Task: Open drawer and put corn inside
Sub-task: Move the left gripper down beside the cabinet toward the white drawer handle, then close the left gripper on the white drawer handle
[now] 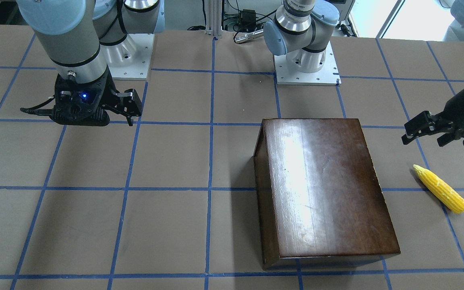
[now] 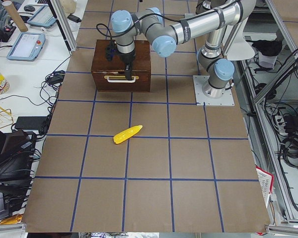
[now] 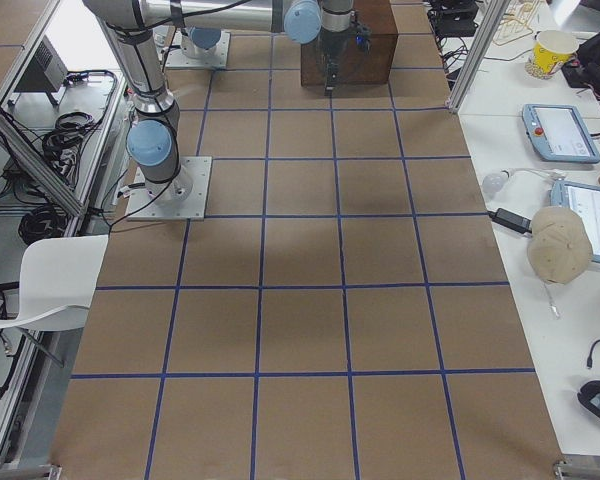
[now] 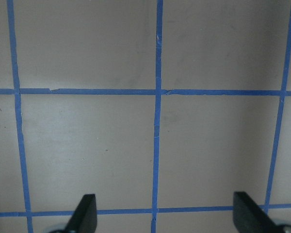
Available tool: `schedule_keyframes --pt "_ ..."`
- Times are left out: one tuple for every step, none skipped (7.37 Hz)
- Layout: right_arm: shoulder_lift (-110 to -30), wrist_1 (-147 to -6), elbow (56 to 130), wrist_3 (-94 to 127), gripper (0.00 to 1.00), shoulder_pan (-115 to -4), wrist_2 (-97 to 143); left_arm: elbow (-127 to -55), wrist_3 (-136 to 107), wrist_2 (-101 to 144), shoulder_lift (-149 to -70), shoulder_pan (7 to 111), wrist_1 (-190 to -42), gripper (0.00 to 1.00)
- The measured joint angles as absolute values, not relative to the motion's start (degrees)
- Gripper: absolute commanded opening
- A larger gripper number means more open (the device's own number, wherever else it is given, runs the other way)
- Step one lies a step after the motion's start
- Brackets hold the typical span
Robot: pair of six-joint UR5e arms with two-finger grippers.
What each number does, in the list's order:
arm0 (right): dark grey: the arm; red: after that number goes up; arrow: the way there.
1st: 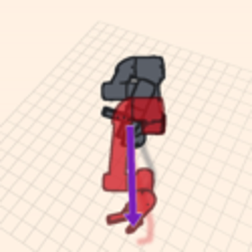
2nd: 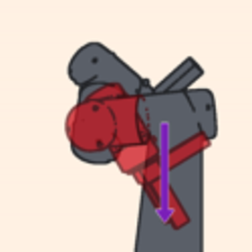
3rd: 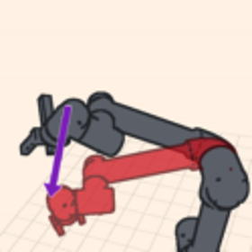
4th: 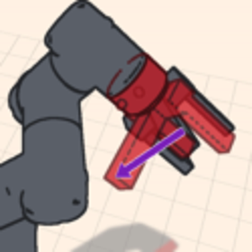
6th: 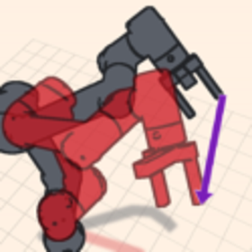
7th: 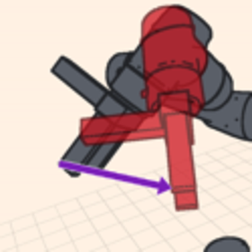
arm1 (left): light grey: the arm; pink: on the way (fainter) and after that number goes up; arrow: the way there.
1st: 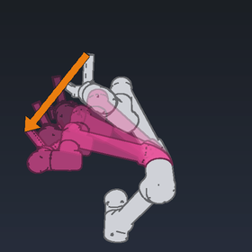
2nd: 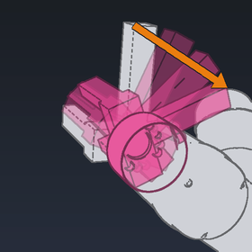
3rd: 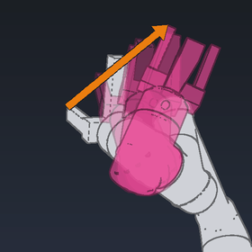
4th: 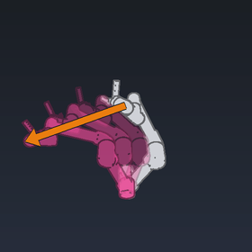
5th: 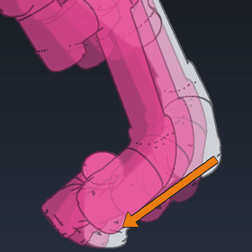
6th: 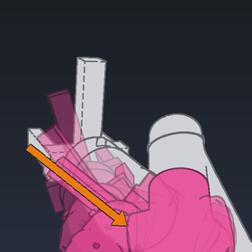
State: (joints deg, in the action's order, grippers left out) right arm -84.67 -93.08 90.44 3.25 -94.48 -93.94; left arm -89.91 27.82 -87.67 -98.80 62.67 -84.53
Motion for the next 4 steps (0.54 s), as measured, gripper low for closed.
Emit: schedule_keyframes --pt "-84.7 -93.1 90.4 3.3 1.0 -94.5 -94.0 -92.3 28.1 -86.6 -99.5 62.3 -80.9 1.0" --pt "-84.7 -93.1 90.4 3.3 1.0 -94.5 -93.9 -93.8 28.4 -86.0 -100.2 62.3 -78.1 1.0" --pt "-84.7 -93.1 90.4 3.3 1.0 -94.5 -93.9 -94.3 28.7 -84.7 -100.9 62.3 -76.8 1.0" --pt "-84.7 -93.1 90.4 3.2 1.0 -94.5 -93.9 -94.5 29.2 -82.8 -101.7 62.2 -76.3 1.0"
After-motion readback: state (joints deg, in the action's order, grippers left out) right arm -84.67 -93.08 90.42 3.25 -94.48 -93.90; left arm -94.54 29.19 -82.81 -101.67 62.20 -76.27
